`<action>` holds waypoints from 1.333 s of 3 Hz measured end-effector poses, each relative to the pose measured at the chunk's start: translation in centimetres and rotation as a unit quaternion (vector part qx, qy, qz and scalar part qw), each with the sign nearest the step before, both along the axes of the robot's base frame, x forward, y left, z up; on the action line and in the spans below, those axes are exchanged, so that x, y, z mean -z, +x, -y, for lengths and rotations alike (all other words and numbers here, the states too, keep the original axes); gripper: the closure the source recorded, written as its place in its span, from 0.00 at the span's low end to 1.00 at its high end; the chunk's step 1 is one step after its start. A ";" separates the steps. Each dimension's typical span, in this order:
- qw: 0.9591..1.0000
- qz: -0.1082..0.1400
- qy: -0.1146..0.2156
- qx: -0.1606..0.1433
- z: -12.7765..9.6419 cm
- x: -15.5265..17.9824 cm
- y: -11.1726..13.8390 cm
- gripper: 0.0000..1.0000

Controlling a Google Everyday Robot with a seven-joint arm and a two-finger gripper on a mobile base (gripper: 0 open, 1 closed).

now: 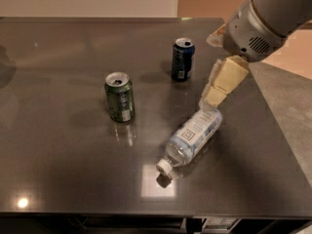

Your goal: Knock green can over

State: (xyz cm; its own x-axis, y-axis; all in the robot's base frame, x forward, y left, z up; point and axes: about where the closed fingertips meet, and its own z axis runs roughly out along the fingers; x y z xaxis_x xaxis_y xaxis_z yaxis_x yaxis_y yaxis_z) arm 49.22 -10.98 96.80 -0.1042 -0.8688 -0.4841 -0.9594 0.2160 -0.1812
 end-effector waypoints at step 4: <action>0.995 -0.029 0.083 -0.055 -14.4 4.9 3.7 0.00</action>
Offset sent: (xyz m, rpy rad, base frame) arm 0.0276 0.1294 -0.0271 0.2172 0.0168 0.1290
